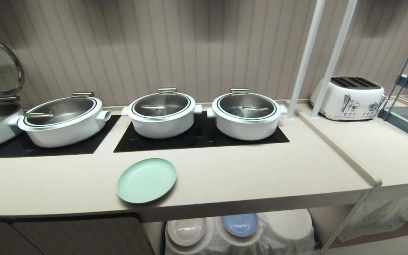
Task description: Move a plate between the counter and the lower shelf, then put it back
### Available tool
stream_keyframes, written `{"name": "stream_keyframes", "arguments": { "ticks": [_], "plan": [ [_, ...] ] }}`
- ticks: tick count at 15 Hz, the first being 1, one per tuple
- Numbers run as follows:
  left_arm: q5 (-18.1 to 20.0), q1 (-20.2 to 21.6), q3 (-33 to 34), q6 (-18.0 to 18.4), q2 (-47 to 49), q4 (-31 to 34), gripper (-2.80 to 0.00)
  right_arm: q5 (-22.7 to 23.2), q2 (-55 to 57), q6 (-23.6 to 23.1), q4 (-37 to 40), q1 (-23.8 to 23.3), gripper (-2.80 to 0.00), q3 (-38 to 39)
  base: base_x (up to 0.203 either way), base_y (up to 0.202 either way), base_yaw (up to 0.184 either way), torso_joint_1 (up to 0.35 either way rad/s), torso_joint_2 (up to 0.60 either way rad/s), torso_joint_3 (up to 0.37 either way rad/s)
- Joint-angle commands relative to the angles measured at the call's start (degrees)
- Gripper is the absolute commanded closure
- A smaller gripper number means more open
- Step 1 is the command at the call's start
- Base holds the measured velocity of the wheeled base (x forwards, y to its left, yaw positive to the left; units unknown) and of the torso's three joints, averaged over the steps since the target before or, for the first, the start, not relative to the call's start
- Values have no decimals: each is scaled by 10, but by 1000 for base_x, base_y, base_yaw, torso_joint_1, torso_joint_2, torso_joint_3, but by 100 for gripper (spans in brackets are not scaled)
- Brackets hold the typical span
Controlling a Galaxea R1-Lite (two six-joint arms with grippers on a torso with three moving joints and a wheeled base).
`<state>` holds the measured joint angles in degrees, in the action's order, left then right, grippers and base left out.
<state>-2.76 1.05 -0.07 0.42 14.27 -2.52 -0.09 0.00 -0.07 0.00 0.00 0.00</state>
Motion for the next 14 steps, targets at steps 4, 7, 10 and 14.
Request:
{"name": "stream_keyframes", "arguments": {
  "ticks": [4, 7, 10, 14],
  "plan": [
    [41, -12, 1, 85, -138, 6, 0, 0, 0, 0, 0, 0, 0, 0, 0, 0, 0, 0, 0, 0],
    [32, -11, 1, 6, -143, 25, 0, 0, 0, 0, 0, 0, 0, 0, 0, 0, 0, 0, 0, 0],
    [33, -11, 1, 5, -143, 26, 0, 0, 0, 0, 0, 0, 0, 0, 0, 0, 0, 0, 0, 0],
    [33, -11, 1, 3, -143, 26, 0, 0, 0, 0, 0, 0, 0, 0, 0, 0, 0, 0, 0, 0]
  ]
}}
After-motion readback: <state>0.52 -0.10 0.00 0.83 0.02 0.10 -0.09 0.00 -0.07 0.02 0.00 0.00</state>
